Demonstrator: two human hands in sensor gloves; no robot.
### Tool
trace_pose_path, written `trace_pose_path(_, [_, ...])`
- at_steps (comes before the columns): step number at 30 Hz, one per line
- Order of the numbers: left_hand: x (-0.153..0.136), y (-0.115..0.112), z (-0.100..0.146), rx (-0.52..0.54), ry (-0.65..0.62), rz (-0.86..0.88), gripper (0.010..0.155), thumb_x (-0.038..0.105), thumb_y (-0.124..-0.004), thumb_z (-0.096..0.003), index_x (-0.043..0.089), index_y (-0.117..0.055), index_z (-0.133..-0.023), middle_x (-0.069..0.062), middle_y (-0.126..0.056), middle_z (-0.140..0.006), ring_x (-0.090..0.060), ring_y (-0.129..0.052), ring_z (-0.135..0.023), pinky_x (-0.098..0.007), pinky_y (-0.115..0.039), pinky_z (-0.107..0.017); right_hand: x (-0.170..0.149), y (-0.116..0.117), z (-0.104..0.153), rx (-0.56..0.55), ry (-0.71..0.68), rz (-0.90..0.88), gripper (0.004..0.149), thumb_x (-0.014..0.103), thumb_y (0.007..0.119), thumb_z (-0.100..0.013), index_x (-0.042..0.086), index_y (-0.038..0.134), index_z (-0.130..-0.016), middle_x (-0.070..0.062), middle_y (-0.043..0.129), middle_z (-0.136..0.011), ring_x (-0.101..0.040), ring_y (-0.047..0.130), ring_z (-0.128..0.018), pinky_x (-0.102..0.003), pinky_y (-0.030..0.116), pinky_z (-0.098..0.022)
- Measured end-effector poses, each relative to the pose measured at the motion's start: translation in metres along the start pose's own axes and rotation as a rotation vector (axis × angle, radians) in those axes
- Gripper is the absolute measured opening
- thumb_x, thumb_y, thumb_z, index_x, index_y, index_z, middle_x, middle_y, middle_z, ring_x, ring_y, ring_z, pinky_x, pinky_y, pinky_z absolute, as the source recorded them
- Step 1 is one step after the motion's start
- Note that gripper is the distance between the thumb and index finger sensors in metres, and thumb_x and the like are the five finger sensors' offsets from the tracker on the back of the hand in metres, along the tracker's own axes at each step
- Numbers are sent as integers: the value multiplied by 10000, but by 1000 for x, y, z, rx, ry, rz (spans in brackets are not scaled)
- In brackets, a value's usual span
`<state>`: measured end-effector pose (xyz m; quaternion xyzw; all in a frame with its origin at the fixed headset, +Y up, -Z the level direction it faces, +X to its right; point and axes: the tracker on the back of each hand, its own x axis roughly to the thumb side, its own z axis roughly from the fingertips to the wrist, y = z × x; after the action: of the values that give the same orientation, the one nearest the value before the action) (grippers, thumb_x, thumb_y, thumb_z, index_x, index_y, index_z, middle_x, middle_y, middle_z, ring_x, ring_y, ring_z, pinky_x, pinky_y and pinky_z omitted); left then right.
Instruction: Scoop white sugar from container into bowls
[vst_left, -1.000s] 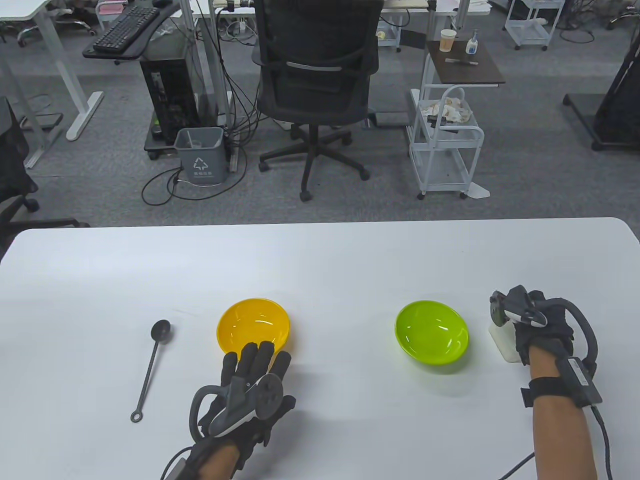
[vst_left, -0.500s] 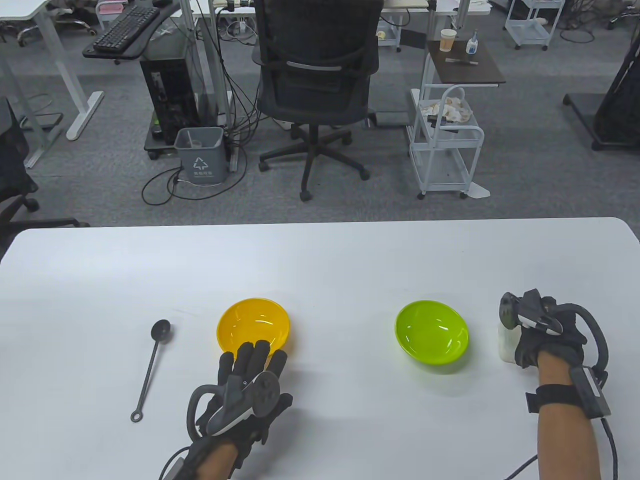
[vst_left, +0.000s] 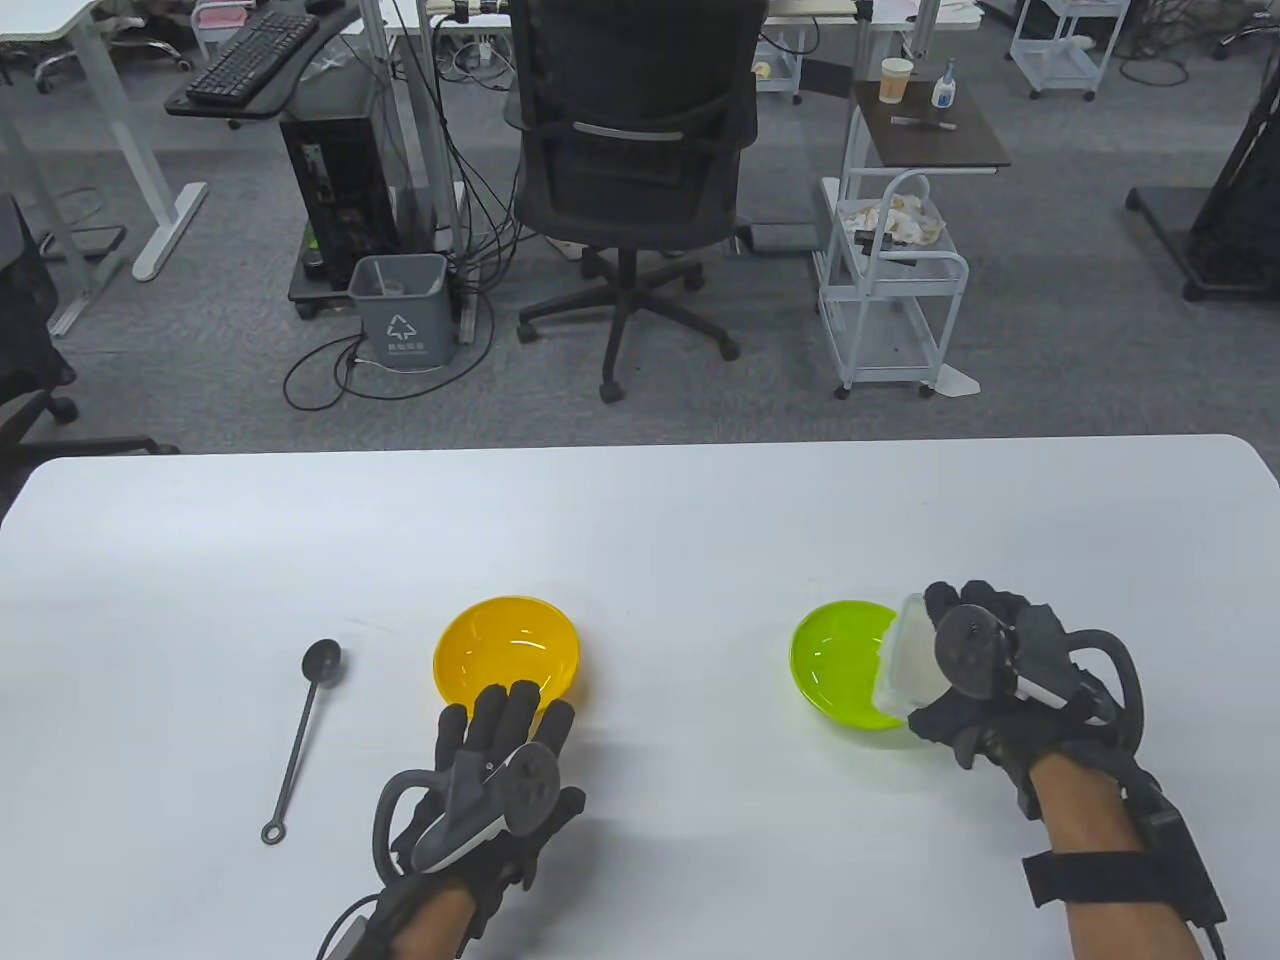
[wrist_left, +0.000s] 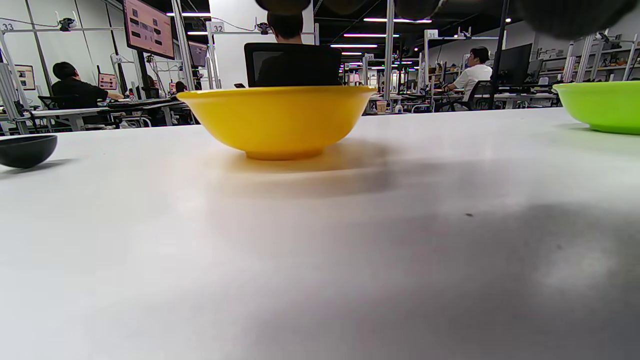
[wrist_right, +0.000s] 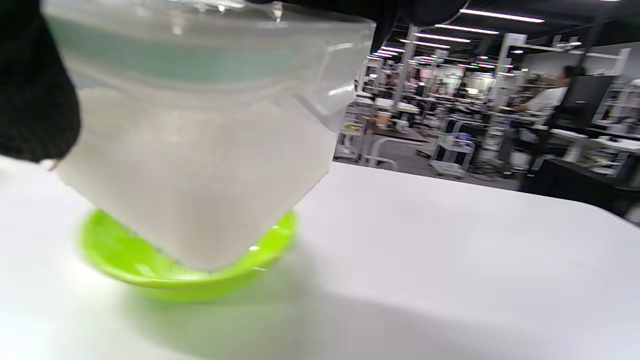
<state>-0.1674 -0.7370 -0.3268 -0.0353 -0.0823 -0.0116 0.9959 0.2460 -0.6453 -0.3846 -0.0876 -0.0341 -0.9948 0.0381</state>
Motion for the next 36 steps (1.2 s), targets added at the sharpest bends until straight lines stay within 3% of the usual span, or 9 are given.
trace_pose_path(7, [-1,0,0,-1,1,8,832,718,-641,-387,495,-326,-1124,97,-207,-1249,-275,-303,-1214,-570,-202,-839,74,7,7,4,-174,-18,1118,737,895,-320,269,256,-1109,-168,273,-1173,-445,451,-1076,-600,412,-816])
trace_pose_path(15, [2,-2,0,-13,-6,-2,831,718,-640,-388,495,-326,-1125,97,-208,-1249,-274,-302,-1214,-570,-203,-838,140,42,6,77,-304,-38,1104,727,900,-323,270,276,-1110,-165,285,-1178,-446,456,-1079,-599,421,-813])
trace_pose_path(27, [5,-4,0,-26,-12,-15,831,719,-639,-388,497,-326,-1124,96,-206,-1249,-274,-302,-1215,-570,-201,-839,168,86,9,145,-376,-6,1092,720,898,-329,270,278,-1108,-164,284,-1175,-444,448,-1081,-596,423,-809])
trace_pose_path(36, [7,-6,1,-37,-17,-19,832,718,-640,-386,495,-327,-1124,98,-208,-1248,-273,-303,-1214,-570,-202,-839,172,88,12,145,-371,36,1101,736,871,-330,278,236,-1105,-164,232,-1168,-437,410,-1077,-587,407,-809])
